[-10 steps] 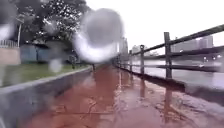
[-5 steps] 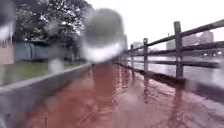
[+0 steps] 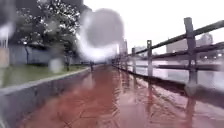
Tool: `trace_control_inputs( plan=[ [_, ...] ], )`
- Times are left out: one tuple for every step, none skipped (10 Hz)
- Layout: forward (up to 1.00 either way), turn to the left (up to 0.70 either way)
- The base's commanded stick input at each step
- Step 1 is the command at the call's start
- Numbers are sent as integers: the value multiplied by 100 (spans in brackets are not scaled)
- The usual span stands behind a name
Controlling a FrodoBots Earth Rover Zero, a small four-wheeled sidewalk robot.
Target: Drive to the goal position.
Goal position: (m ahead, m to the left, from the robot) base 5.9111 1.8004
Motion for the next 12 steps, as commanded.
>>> trace_control_inputs(
  plan=[
    [100, 15],
    [100, 28],
    [100, 19],
    [100, 1],
    [100, 1],
    [100, 1],
    [100, 1],
    [100, 1],
    [100, 1],
    [100, 1],
    [100, 1],
    [100, 1]
  ],
)
